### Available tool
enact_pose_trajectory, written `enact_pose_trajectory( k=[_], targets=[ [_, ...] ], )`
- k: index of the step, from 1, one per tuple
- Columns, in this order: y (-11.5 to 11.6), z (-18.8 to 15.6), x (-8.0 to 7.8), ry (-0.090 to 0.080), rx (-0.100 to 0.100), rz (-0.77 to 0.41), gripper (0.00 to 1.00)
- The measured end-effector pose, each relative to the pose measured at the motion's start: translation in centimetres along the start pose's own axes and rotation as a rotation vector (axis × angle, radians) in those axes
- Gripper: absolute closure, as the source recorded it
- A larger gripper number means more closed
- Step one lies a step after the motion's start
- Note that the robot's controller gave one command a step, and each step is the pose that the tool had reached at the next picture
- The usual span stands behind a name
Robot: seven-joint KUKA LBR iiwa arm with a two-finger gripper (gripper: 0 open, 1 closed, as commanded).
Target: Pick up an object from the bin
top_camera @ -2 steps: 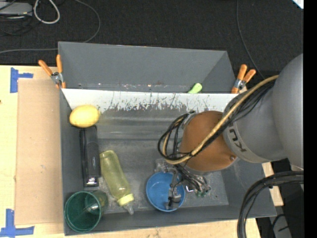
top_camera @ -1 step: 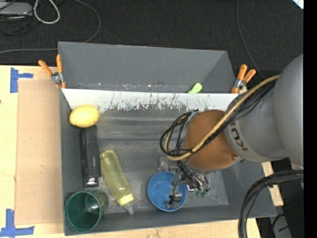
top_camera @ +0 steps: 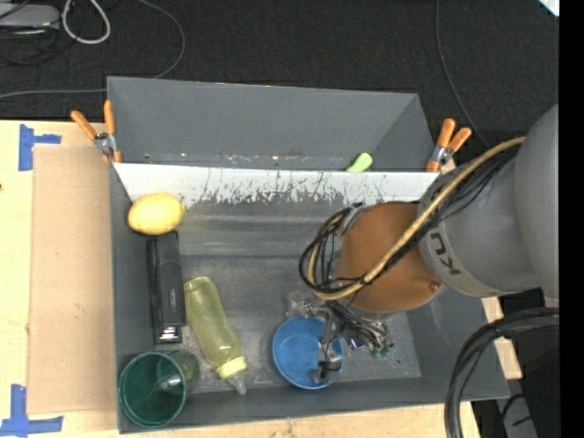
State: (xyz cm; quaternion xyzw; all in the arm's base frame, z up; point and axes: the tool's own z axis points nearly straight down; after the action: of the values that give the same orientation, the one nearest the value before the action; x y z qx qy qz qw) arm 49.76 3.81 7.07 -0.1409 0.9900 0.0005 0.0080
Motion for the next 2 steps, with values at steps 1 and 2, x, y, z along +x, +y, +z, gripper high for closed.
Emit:
enact_pose_trajectory(
  k=[1, 2],
  targets=[
    [-1.79, -0.11, 1.9, -0.013, 0.001, 0.229, 1.0],
    [-1.78, -0.08, 1.94, -0.011, 0.001, 0.228, 1.0]
  ],
)
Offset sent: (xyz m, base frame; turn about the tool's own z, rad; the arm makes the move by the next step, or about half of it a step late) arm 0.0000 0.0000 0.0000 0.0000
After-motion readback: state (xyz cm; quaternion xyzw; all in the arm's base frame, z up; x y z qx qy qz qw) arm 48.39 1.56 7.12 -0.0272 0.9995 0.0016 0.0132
